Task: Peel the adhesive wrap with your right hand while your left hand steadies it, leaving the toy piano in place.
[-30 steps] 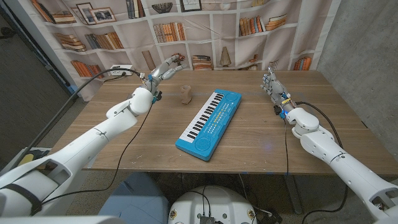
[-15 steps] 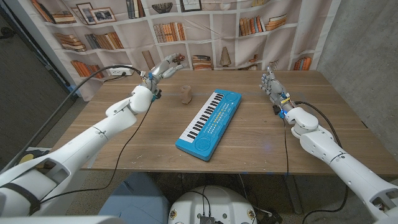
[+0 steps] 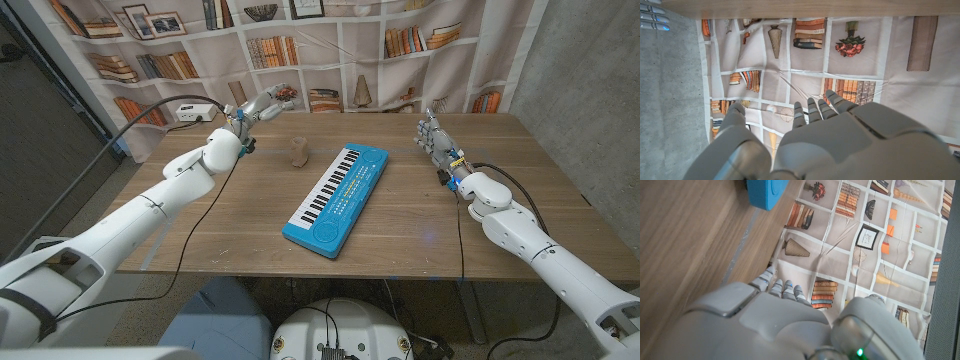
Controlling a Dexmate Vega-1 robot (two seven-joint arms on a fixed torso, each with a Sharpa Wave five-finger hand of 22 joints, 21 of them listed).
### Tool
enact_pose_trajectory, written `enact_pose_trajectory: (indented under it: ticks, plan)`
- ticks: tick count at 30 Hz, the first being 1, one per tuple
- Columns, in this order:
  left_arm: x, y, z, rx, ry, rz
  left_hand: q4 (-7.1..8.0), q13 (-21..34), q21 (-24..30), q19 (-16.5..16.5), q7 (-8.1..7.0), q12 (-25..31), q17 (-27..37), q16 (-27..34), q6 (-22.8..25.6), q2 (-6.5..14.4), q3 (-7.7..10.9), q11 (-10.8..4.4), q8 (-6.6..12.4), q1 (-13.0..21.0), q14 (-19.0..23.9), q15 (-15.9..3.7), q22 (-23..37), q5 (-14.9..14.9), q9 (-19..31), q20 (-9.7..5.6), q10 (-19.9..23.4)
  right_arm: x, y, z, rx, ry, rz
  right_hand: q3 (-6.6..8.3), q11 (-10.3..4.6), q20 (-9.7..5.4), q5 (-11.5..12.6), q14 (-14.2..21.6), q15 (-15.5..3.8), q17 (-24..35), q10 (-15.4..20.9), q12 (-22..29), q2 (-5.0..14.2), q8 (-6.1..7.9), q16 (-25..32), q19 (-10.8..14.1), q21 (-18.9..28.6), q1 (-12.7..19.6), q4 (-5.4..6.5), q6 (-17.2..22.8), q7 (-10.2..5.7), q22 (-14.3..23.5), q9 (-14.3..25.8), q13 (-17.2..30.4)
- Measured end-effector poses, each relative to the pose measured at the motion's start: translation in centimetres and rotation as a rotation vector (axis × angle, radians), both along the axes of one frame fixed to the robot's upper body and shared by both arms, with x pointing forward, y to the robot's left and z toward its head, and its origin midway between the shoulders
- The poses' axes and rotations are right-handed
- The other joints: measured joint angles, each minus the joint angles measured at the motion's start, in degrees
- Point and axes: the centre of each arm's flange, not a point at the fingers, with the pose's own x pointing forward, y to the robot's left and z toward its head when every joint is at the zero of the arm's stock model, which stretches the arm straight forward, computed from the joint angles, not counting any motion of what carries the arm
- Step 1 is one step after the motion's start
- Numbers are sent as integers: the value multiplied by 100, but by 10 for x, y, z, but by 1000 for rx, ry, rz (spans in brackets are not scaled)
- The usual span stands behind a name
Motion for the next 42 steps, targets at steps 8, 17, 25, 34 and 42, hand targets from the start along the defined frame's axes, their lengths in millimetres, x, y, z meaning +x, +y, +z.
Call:
enact_pose_trajectory:
  ticks: [8, 17, 25, 34, 42]
  plan:
    - [1, 5, 6, 20, 25, 24, -23, 0, 0, 1, 43, 0, 0, 0, 0, -84, -59, 0, 0, -39, 22, 22, 0, 0, 0, 16, 0, 4, 4, 1, -2, -10, 15, 0, 0, 0, 0, 0, 0, 0, 0, 0, 20, 0, 0, 0, 0, 20, 0, 0, 0, 0, 0, 0]
    - [4, 9, 11, 33, 46, 41, -23, 0, 0, 1, 42, 0, 0, 0, 0, -115, -59, 0, 0, -11, 22, 22, 0, 0, 0, 16, 0, 7, 8, 1, -5, -21, 33, 0, 0, -21, 0, -19, -20, 0, 0, 0, 50, 0, 0, -63, 0, 50, 0, -11, -11, 0, 0, 0]
    - [6, 5, 14, 75, 49, 66, -22, 0, 0, 1, 42, 0, 0, 0, 0, -121, -58, 0, 0, 28, 22, 21, 0, 0, 0, 15, 0, 7, 9, 1, -8, -35, 43, 1, -4, -21, 0, -19, -20, 1, -3, 0, 75, 0, 0, -63, -1, 75, 0, -31, -31, 0, 0, 0]
    - [7, 2, 18, 127, 32, 109, -40, 0, 0, 1, 21, 0, 0, 0, -21, 54, 7, -32, 0, 251, 21, 21, -11, 0, 14, 78, -33, 6, 12, 2, -8, -47, 51, 18, -31, -21, 0, -19, -20, 1, -30, 0, 80, 0, 0, -63, 0, 80, -17, -31, -31, 0, 0, 0]
    - [5, -4, 24, 172, 7, 145, -55, 0, 0, 1, -10, 0, 0, 0, -52, 45, 40, -86, 0, 346, -1, -1, -16, 0, 14, 77, -40, 2, 15, 4, -15, -57, 58, 34, -31, -21, 0, -19, -20, 1, -30, 0, 97, 0, 0, -63, 0, 97, -33, -62, -62, 0, 0, 0]
